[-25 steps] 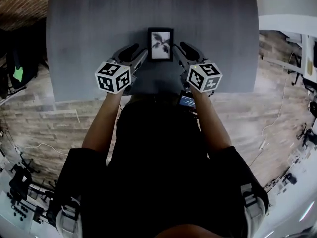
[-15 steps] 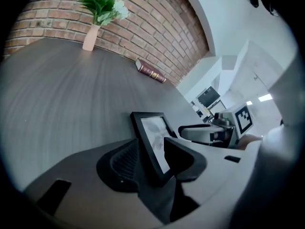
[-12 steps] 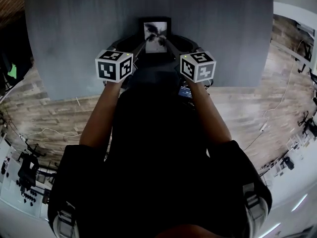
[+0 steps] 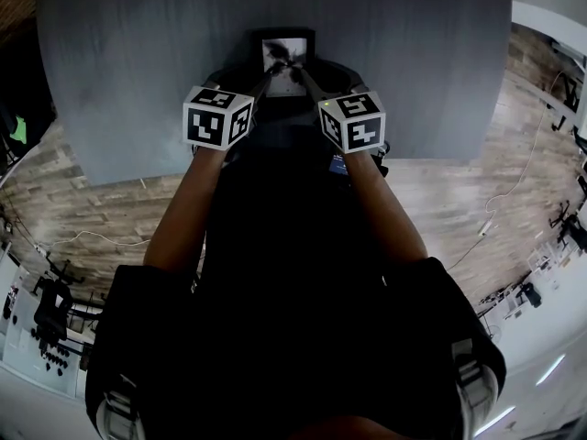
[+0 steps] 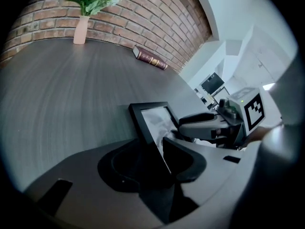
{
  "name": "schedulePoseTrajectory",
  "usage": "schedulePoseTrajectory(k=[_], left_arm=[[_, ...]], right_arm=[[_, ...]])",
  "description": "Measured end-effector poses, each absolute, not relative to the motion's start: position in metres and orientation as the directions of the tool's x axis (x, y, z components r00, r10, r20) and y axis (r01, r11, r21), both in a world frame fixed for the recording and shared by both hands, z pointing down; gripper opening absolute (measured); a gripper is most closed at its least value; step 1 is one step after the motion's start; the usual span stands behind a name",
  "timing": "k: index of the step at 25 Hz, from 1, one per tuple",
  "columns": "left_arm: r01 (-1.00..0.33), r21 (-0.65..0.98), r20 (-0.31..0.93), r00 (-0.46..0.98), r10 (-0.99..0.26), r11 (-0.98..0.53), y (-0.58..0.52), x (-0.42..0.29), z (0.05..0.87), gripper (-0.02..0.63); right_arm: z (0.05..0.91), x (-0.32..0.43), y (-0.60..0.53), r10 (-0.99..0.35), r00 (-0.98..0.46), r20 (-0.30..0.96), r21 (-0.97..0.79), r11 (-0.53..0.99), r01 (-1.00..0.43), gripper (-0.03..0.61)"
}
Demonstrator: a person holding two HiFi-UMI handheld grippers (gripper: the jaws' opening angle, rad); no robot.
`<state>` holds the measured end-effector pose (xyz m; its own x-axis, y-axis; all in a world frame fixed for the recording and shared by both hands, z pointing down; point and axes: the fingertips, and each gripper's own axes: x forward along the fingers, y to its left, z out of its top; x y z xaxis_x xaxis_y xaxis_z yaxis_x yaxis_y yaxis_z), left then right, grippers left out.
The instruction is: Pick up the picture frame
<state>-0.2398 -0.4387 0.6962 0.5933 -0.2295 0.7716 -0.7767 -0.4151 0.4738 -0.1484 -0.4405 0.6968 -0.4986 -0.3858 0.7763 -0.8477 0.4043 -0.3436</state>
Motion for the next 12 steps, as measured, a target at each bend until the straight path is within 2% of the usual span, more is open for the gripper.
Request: schedulePoseTrajectory(k=[6,12], left_arm=[[-0.794,0.426,0.795,0.557,-0.239,-0.433,-0.4409,-0.2406,0.7001,0.109],[-0.81,0.432,0.794,0.55,-0.259,-0.396,-0.4405,-0.2366,0.6986,0.1]], right_arm=[[0.6969,-0.1535,-0.4419,-0.386,-0.482,0.787,-0.312,0.426,-0.85,0.114],[0.6883,-0.1491,-0.4434,-0.413,-0.473,0.778,-0.298,0.421,-0.857,0.104]])
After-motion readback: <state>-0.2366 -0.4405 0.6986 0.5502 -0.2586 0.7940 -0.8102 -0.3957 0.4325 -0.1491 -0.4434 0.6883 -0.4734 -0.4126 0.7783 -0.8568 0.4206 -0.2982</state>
